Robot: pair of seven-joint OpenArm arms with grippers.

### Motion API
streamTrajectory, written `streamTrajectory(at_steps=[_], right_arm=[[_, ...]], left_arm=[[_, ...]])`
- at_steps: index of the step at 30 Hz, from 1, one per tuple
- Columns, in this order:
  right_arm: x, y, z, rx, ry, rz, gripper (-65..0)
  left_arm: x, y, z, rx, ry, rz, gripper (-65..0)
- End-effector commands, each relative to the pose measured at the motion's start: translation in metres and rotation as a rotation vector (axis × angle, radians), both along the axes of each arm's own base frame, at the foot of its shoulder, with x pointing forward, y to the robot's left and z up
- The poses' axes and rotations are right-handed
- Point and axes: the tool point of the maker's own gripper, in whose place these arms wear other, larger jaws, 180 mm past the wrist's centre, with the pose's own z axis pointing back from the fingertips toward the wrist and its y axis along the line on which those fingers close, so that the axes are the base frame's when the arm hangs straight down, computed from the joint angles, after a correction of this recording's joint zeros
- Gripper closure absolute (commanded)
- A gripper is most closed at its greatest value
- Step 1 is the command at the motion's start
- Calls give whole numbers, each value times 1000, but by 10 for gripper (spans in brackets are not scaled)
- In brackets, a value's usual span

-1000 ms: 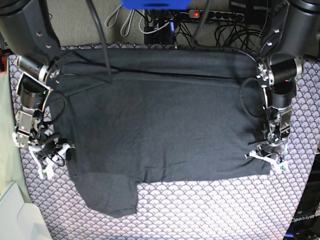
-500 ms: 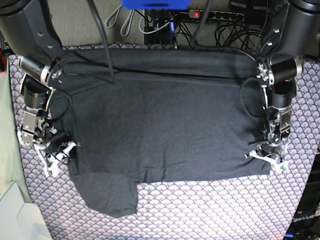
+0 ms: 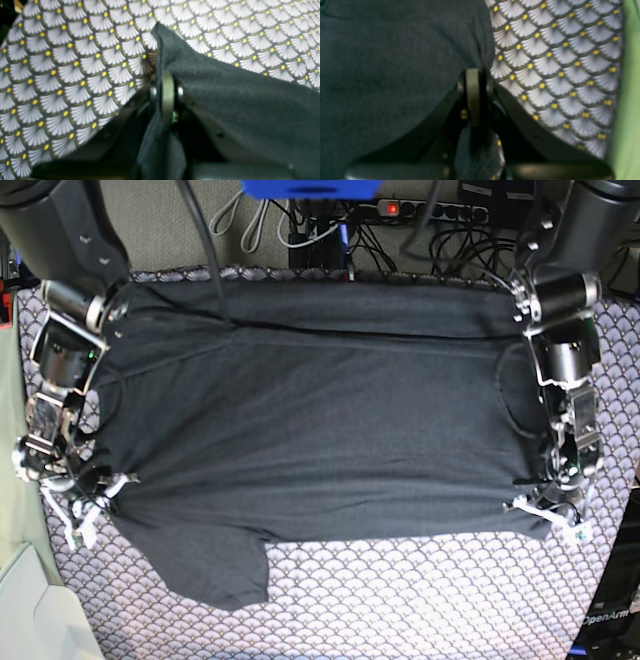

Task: Fold the T-shirt properly
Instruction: 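Lift the side edges with both grippers and fold them toward the collar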

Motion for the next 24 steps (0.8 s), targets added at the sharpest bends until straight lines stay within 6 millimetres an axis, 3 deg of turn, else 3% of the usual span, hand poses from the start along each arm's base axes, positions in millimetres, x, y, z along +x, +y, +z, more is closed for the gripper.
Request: streamTrajectory(at_steps=[1, 10, 18, 24], right_arm=[[11, -12, 27, -26, -76, -14, 0], [-26, -4, 19, -92, -88, 24, 0], [-55, -6, 24, -118, -93, 22, 0], [-75, -6, 22, -158, -82, 29, 0]], left_arm=[[10, 10, 25, 22, -65, 15, -4], [-7, 12, 31, 70, -96, 4, -4], [-26, 11, 34, 112, -101, -11, -4], [-44, 2, 40, 27, -85, -20, -4]])
